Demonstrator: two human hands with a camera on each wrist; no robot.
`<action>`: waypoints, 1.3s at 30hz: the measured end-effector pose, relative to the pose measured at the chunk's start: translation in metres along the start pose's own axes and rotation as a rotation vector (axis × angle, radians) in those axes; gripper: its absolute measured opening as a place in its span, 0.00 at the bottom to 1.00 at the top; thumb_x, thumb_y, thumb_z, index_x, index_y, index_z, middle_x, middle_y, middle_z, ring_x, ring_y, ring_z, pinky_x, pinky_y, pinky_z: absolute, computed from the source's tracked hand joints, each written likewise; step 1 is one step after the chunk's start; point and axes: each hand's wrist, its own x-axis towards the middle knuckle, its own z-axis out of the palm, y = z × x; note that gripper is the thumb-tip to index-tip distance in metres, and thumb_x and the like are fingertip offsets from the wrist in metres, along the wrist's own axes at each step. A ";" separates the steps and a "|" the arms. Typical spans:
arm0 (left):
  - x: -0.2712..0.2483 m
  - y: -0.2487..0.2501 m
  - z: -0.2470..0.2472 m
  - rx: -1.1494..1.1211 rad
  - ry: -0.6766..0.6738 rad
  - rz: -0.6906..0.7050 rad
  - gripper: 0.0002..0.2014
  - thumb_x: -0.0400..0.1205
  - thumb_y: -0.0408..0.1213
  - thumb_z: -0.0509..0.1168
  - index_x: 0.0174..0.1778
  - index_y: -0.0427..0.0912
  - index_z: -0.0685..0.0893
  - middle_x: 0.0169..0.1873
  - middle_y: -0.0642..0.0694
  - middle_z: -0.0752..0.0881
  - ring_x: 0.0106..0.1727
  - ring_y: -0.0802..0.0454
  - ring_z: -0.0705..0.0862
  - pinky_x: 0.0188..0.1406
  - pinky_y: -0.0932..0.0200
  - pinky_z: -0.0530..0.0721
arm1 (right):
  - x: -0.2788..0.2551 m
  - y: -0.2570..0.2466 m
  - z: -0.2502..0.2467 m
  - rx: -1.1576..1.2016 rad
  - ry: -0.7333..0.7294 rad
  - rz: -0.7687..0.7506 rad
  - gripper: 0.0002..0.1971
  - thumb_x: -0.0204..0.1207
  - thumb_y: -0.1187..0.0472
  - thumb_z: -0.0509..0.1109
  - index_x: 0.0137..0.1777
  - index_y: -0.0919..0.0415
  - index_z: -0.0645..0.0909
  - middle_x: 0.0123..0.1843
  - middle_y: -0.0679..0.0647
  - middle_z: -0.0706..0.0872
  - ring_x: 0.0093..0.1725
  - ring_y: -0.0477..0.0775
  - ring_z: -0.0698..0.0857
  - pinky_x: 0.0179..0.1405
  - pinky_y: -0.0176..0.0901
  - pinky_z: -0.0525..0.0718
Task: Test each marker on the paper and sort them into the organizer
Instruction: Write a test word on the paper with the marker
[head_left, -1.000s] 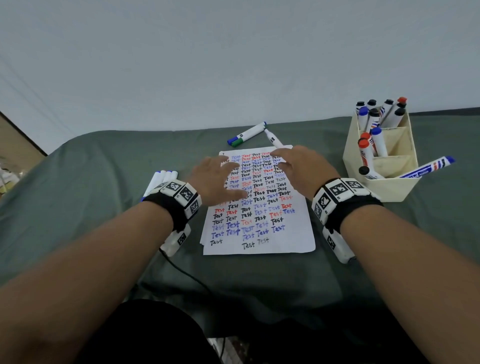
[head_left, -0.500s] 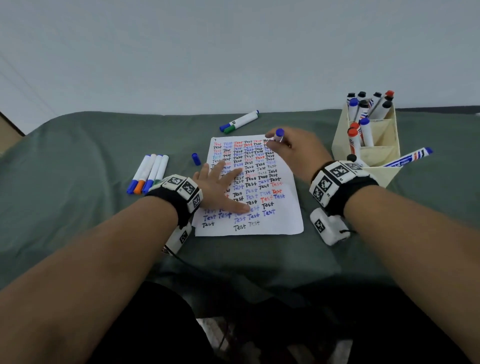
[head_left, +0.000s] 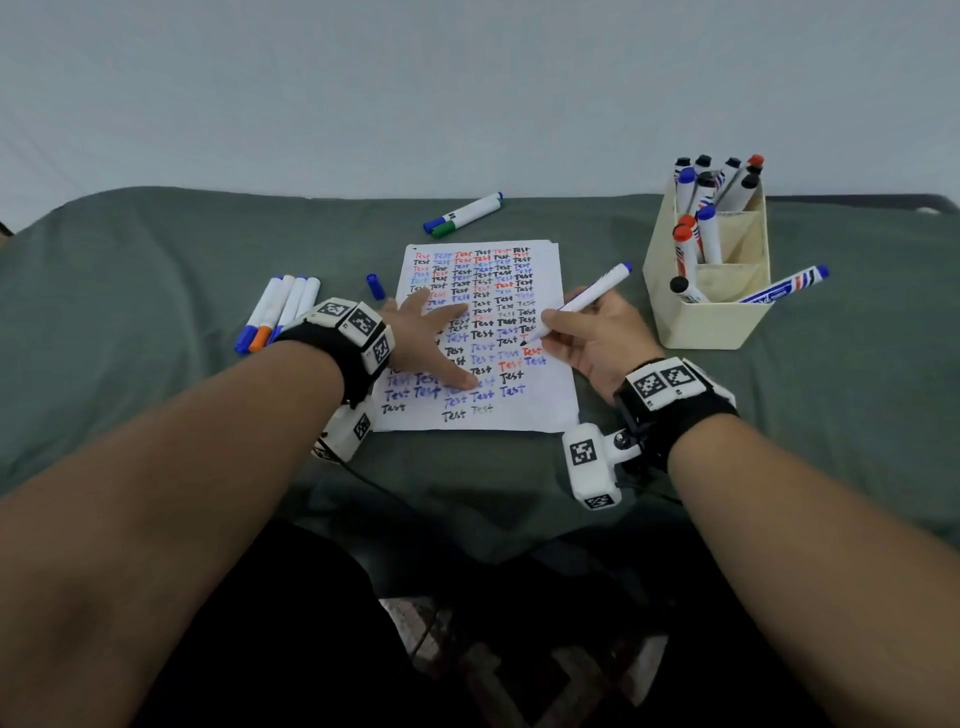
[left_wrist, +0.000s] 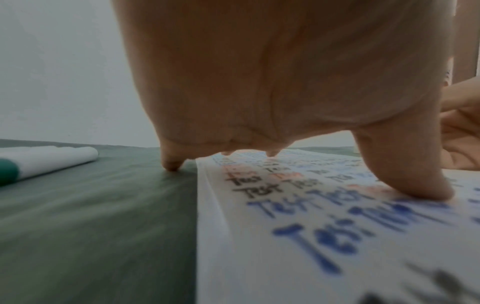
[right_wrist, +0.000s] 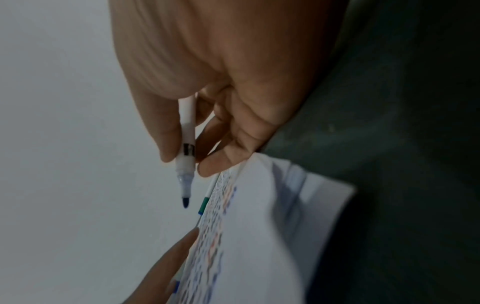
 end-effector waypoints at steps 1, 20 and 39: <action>-0.001 0.000 0.001 0.004 0.006 -0.005 0.66 0.52 0.86 0.64 0.83 0.75 0.36 0.87 0.53 0.33 0.87 0.33 0.37 0.80 0.23 0.47 | -0.001 0.001 -0.002 0.004 -0.003 -0.008 0.15 0.74 0.75 0.78 0.51 0.61 0.75 0.44 0.59 0.86 0.46 0.62 0.92 0.47 0.48 0.91; 0.004 0.014 0.022 0.054 -0.007 0.104 0.63 0.52 0.91 0.55 0.79 0.77 0.29 0.83 0.56 0.23 0.85 0.38 0.25 0.77 0.18 0.36 | 0.001 0.013 -0.008 -0.407 0.034 -0.142 0.12 0.66 0.67 0.84 0.40 0.57 0.83 0.34 0.53 0.87 0.34 0.53 0.88 0.39 0.44 0.90; 0.006 0.015 0.022 0.051 -0.036 0.104 0.68 0.44 0.94 0.52 0.77 0.77 0.27 0.83 0.56 0.22 0.84 0.38 0.24 0.75 0.17 0.36 | -0.005 0.010 -0.008 -0.509 0.020 -0.181 0.11 0.69 0.65 0.84 0.41 0.57 0.82 0.35 0.54 0.88 0.35 0.52 0.88 0.43 0.48 0.91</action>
